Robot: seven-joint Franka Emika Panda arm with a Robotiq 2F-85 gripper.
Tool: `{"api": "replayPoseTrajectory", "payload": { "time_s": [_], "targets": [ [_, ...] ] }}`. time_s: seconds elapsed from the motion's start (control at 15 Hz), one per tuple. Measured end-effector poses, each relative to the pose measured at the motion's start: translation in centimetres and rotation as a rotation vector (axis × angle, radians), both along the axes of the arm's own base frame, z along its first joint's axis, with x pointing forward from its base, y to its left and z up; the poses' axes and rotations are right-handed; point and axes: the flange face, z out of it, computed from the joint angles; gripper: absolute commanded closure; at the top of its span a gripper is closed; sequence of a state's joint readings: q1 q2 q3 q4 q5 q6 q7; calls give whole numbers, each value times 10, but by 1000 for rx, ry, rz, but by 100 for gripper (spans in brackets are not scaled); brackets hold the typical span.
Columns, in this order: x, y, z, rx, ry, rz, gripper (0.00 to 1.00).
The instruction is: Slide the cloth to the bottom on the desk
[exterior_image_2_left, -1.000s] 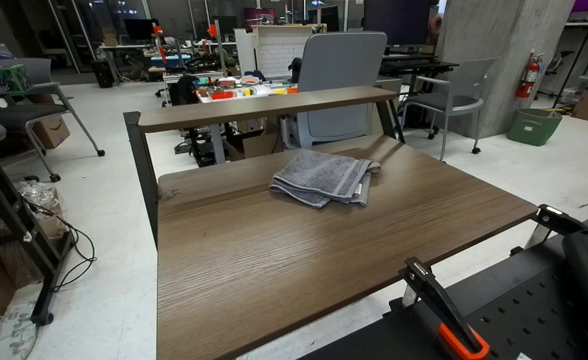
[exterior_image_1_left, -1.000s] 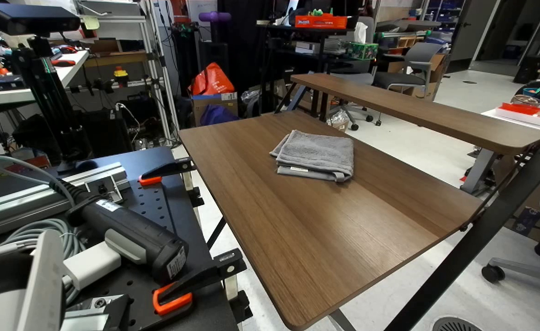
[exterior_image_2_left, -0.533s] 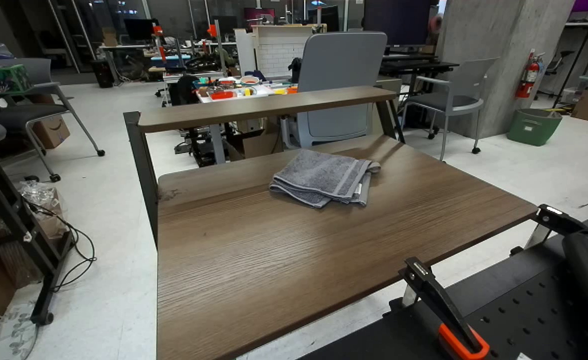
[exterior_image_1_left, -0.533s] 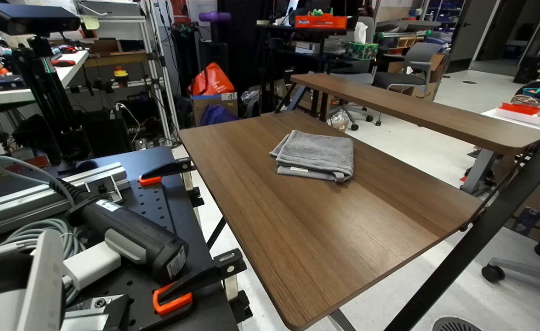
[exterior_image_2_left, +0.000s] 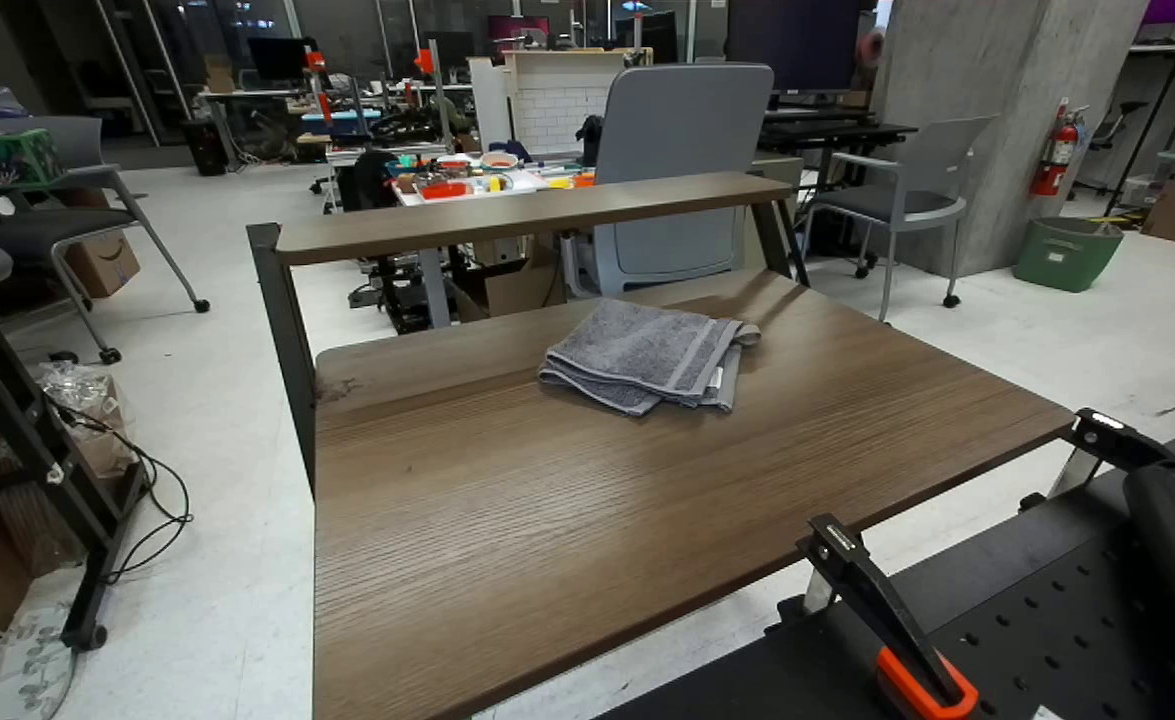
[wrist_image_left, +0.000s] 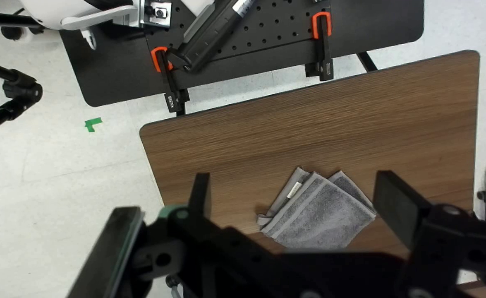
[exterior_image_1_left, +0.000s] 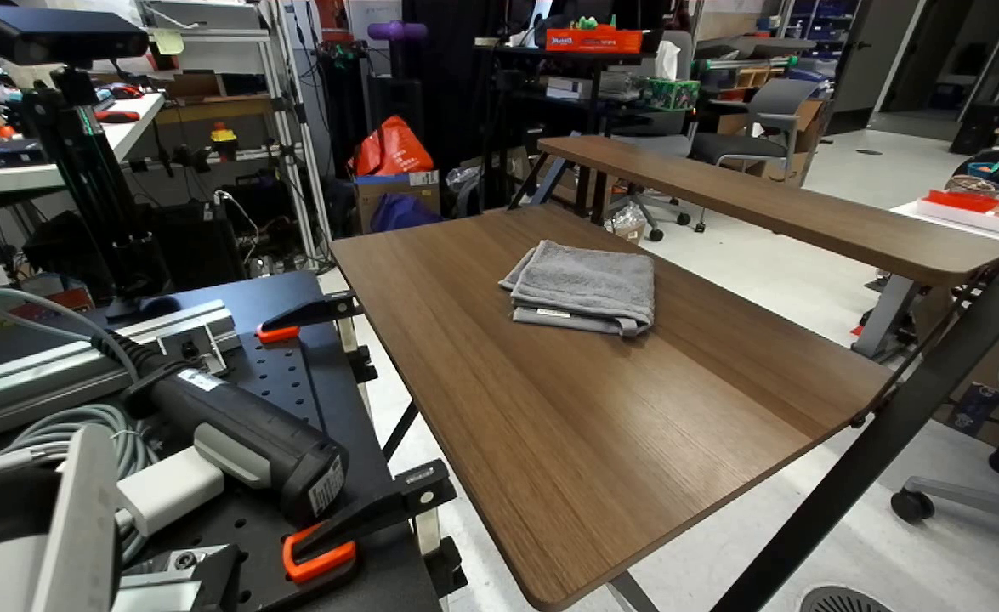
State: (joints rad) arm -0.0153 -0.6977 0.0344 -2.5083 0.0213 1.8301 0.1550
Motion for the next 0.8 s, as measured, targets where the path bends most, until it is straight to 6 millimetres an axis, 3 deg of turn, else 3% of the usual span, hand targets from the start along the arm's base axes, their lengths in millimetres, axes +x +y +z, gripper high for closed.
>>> {"api": "replayPoseTrajectory", "payload": {
  "time_s": [0.53, 0.67, 0.8],
  "targets": [
    [0, 0, -1, 0, 1, 0, 0],
    [4, 2, -13, -5, 7, -4, 0],
    [14, 7, -37, -13, 24, -5, 0]
  ]
}}
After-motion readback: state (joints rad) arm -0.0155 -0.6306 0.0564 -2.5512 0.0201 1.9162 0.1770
